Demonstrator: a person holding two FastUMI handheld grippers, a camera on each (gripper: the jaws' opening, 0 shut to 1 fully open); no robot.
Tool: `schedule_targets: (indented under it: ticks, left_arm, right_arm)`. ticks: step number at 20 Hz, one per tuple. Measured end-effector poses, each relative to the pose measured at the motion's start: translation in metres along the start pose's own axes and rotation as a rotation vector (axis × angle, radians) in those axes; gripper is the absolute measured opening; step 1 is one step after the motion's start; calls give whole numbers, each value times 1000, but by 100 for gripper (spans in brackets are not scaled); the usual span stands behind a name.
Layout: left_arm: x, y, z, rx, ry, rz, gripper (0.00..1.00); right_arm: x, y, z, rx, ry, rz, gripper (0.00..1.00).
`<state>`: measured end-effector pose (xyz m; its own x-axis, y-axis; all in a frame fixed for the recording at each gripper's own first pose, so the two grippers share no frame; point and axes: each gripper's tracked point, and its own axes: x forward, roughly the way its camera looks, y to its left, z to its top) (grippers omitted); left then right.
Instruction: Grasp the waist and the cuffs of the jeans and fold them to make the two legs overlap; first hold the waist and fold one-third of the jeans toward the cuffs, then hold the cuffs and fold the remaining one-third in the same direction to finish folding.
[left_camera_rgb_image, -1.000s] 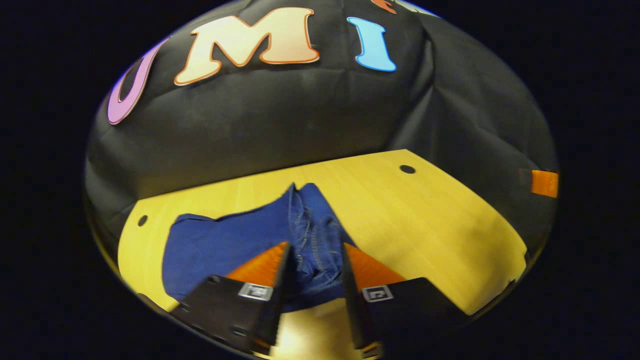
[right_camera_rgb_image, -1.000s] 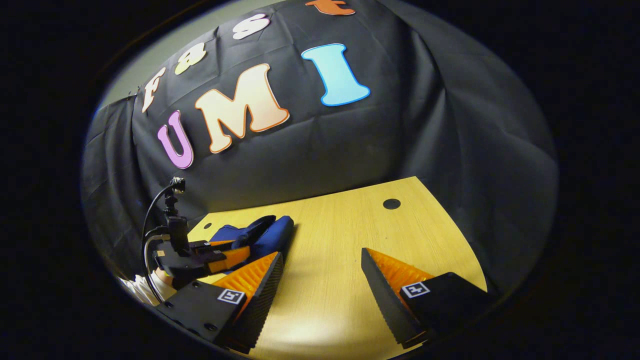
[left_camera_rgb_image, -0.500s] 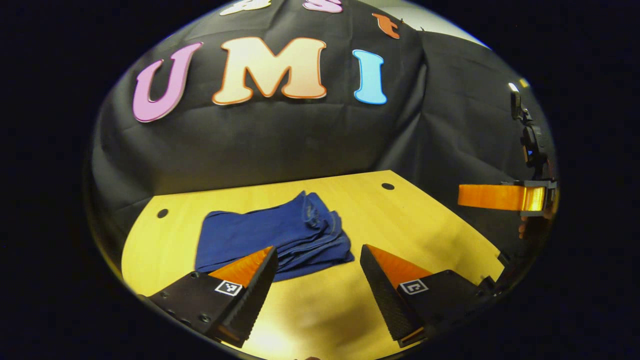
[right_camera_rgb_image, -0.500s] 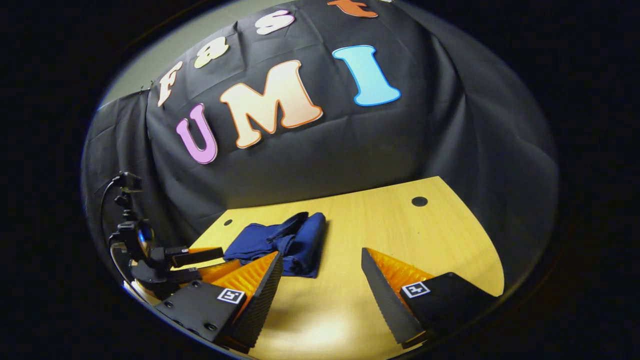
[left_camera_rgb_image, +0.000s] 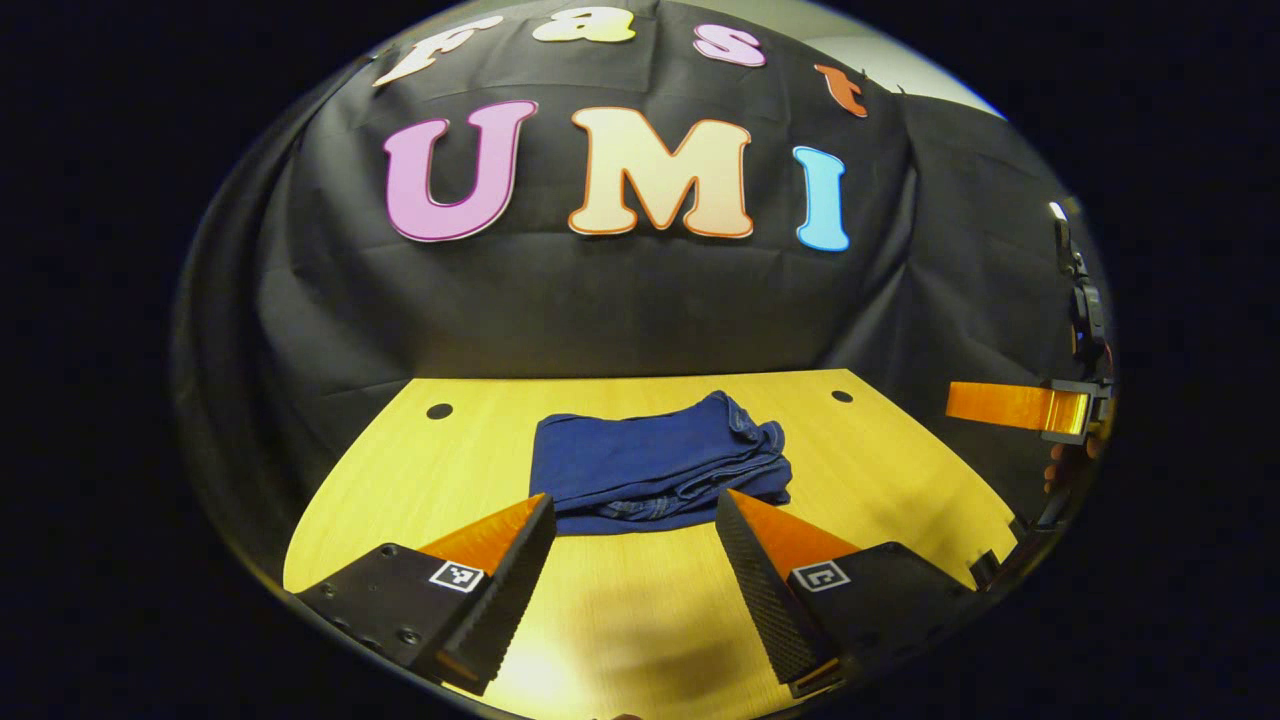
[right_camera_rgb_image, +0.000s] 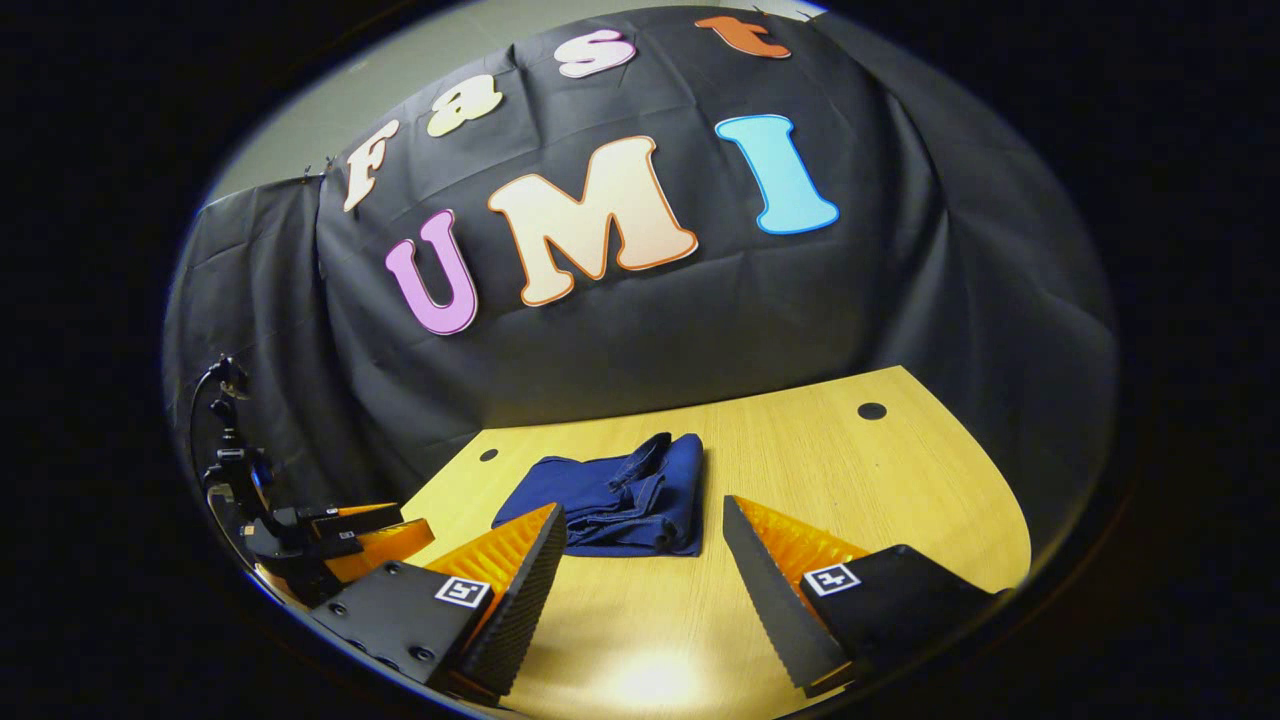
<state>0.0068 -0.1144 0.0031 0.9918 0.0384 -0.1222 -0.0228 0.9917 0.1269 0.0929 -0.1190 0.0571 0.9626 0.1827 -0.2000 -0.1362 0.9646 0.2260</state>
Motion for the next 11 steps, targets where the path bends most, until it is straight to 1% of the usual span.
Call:
schedule_targets:
  ticks: [3, 6, 10, 11]
  left_arm:
    - [-2, 4, -6, -28, 13, -19, 95]
    - [5, 2, -8, -40, 29, -67, 95]
    - [11, -3, -3, -26, 23, -111, 95]
    - [12, -5, -2, -24, 21, -122, 95]
  right_arm:
    - [-6, 9, -4, 18, 2, -4, 97]
    - [-12, 9, -5, 23, -6, -27, 98]
    - [-21, 11, -4, 40, -19, -51, 98]
    - [-23, 12, -2, 42, -26, -59, 92]
